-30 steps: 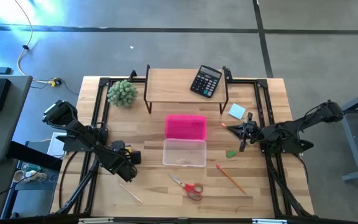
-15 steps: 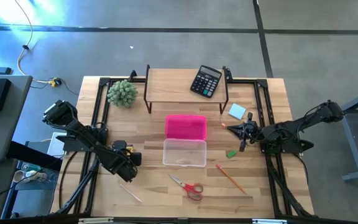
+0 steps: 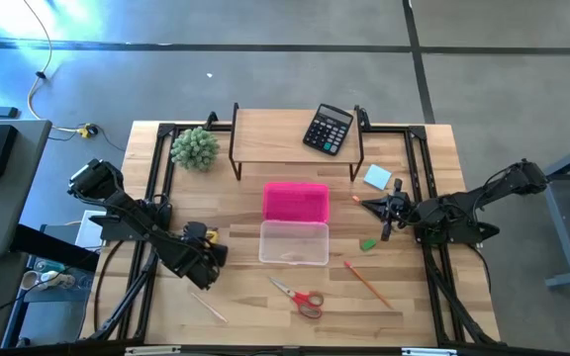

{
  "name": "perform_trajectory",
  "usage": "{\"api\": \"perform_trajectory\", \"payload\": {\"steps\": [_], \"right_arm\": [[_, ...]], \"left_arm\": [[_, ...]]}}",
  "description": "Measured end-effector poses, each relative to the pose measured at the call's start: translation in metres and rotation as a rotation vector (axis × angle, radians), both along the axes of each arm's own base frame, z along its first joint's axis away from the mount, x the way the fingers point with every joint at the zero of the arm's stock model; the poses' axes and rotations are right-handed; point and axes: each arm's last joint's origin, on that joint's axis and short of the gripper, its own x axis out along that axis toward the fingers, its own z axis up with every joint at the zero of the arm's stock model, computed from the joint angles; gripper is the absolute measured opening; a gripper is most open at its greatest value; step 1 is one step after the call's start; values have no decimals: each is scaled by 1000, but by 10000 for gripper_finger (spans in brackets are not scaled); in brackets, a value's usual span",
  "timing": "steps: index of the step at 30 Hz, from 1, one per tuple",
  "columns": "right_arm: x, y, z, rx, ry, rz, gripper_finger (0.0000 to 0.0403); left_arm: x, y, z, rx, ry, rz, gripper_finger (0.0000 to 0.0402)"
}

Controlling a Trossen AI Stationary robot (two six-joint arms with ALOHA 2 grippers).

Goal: Pack school essentials
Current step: Put the yellow crayon box into the pink supply box

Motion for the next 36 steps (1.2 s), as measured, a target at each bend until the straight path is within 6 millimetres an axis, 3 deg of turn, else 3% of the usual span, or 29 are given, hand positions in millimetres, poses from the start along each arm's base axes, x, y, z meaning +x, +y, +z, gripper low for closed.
{"api": "perform_trajectory", "payload": {"steps": [14,27,36], "right_arm": [[0,0,-1,-2,6,0,0],[0,0,-1,-3,9,0,0],[0,0,-2,-7,18,0,0]], "left_arm": [[16,10,23,45,-108,-313,305],[68,37,74,264,-99,-745,305],[99,57,87,431,-139,-1088,305]]}}
